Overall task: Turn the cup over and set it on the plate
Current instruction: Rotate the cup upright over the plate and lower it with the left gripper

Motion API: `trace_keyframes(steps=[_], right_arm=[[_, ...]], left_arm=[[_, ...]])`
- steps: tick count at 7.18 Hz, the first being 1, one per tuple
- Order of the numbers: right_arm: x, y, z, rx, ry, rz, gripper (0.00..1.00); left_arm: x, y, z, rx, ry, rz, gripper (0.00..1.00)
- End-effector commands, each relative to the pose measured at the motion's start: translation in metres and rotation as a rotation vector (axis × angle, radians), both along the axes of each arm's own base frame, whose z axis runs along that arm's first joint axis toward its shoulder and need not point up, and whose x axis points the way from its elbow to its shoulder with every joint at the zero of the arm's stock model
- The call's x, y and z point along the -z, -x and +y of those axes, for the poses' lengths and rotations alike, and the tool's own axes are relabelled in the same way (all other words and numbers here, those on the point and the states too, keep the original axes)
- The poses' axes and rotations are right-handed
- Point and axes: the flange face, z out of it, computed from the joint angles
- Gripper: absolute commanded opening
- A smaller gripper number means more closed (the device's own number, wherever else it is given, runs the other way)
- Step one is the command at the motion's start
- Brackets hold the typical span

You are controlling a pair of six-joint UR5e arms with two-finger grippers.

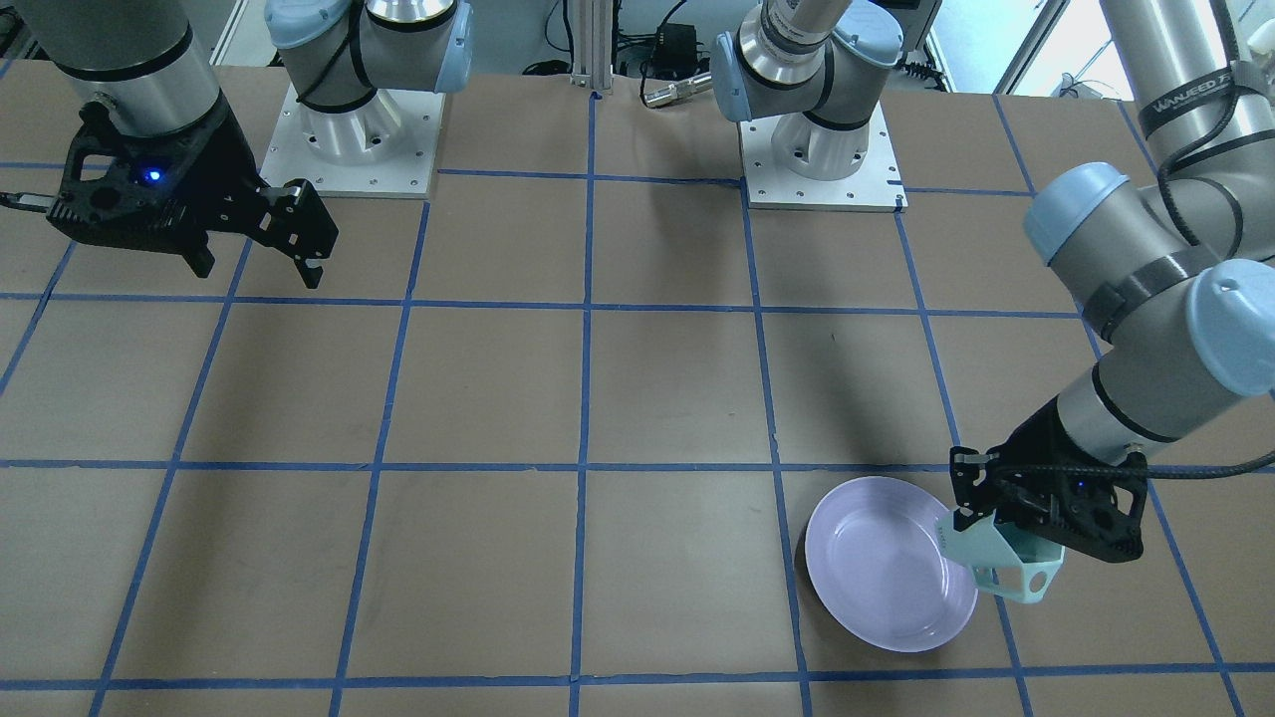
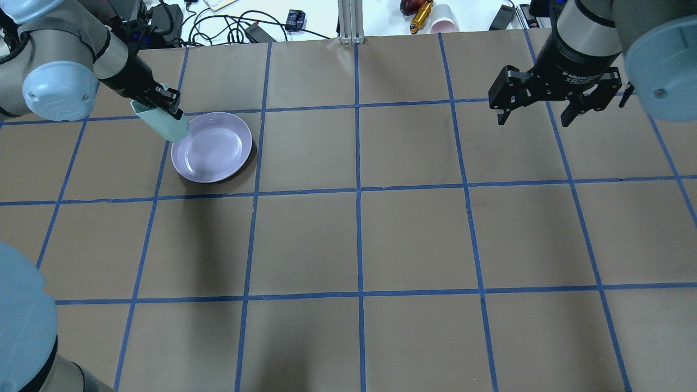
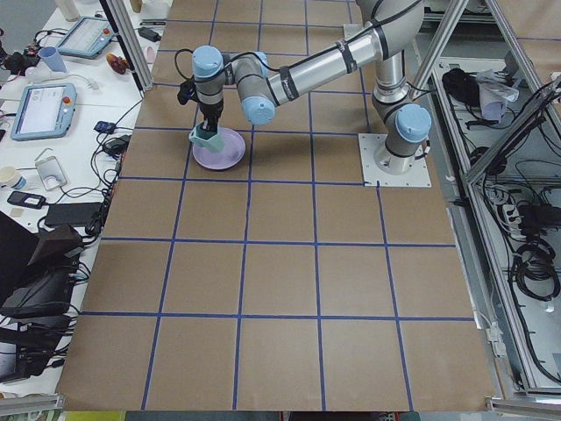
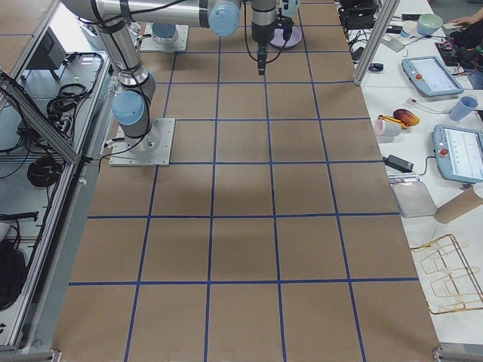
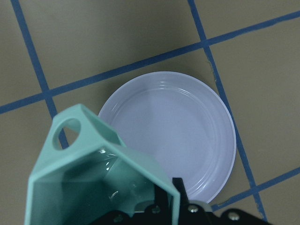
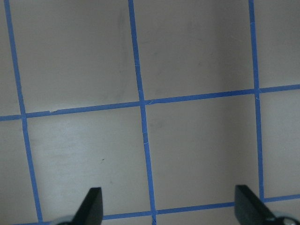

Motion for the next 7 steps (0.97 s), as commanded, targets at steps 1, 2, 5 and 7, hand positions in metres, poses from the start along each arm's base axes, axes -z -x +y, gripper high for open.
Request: trace_keyframes(steps=[1,2,5,7], right_arm=[[0.0,0.0,0.0,0.0,0.0,0.001,1.0],[0.001,0.0,0.0,0.0,-0.002,0.001,1.0],[0.0,0.0,0.0,0.0,0.0,0.0,1.0],[0.0,0.0,0.0,0.0,0.0,0.001,1.0]], left_arm=[[0.012,0.039,0.0,0.057,0.047,-0.095,0.0],[0.021,0.044,0.004,0.064,0.054,-0.102,0.0],[0.045,0.051,0.012,0.07,0.097,-0.099,0.0],[0.062,0.064,0.018,0.088,0.103,-0.1,0.0]])
